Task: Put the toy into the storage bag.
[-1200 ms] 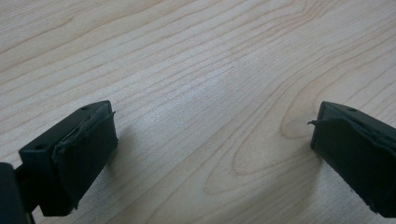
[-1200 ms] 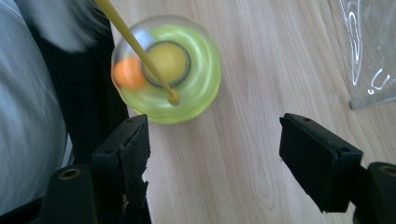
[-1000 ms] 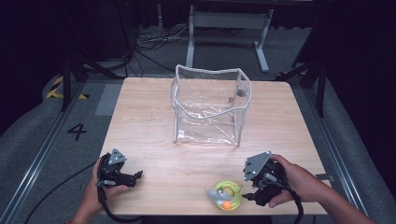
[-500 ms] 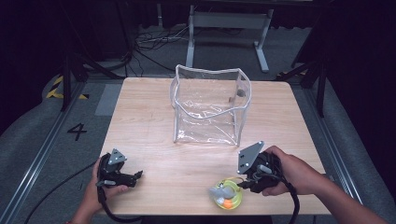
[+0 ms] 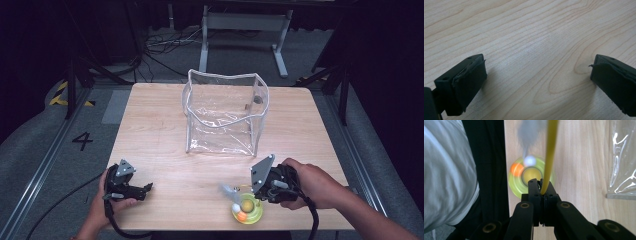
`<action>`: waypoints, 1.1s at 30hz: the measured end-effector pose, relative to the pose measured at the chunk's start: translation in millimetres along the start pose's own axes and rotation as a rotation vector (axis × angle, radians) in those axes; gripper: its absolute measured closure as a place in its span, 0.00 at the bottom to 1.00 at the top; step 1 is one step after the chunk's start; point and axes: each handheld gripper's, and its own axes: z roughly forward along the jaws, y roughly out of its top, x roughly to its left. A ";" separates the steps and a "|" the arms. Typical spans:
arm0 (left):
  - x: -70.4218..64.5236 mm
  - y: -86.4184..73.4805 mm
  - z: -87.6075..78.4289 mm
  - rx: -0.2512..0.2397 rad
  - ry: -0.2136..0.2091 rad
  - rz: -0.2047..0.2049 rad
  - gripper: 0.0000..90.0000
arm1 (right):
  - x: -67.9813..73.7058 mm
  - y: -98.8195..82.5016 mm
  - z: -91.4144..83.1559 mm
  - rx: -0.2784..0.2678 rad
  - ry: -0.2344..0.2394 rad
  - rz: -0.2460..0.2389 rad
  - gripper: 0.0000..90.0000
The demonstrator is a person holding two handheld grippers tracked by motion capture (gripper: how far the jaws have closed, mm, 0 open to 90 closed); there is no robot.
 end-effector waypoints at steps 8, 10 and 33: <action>0.2 0.0 0.0 0.000 -0.001 0.000 0.01 | -12.8 -15.4 -17.1 0.004 -0.021 0.051 0.98; 0.0 0.0 -0.1 0.000 0.000 0.000 0.01 | -15.6 -18.3 -19.0 -0.001 -0.024 0.059 0.98; 0.4 -0.4 -0.6 0.002 -0.002 0.003 0.01 | -89.8 -65.5 -82.6 0.002 -0.191 0.279 0.98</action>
